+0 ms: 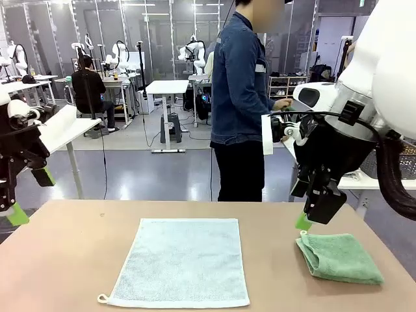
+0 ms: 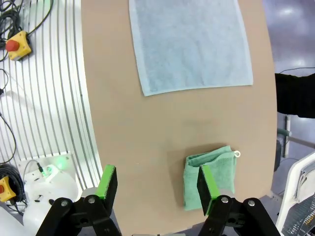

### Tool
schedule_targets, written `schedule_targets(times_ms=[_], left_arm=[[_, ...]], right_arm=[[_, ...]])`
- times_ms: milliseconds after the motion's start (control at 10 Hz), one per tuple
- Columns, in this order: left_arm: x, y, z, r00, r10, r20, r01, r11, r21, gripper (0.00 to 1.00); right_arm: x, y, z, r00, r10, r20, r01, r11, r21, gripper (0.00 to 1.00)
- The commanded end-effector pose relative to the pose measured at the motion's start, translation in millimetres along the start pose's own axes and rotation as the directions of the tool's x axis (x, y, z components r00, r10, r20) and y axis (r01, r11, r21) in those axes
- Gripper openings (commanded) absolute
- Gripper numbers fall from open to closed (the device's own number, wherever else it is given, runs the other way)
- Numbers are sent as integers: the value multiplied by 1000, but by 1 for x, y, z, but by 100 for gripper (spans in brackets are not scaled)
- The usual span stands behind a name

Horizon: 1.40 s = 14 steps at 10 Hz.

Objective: Fold the towels and place them in the basket.
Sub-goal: When a person lays out a Towel with hook on the table, fold it in half twice.

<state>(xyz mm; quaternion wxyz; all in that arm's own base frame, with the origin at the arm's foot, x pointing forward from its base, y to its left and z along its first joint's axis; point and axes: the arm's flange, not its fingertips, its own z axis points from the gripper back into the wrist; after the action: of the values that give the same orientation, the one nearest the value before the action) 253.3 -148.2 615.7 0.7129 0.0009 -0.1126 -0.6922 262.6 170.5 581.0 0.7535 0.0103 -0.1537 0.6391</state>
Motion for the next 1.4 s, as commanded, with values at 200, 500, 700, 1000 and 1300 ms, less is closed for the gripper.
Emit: schedule_targets(times_ms=[200,500,700,1000,1300], left_arm=[[14,22,-57,999,-21,-24,21,1000,-3,100],[18,28,-121,999,-14,-28,14,1000,-24,100],[17,30,-171,1000,-6,-7,6,999,-33,100],[17,36,-220,998,-21,60,27,995,-94,100],[18,49,-261,998,-28,51,34,990,-135,100]], right_arm=[[16,7,-57,1000,14,6,-15,999,43,82],[26,15,-103,998,20,-60,-17,998,53,82],[35,20,-142,995,48,-89,-41,995,87,82],[47,17,-184,991,73,-115,-58,990,129,82],[49,11,-228,985,89,-149,-64,984,166,82]])
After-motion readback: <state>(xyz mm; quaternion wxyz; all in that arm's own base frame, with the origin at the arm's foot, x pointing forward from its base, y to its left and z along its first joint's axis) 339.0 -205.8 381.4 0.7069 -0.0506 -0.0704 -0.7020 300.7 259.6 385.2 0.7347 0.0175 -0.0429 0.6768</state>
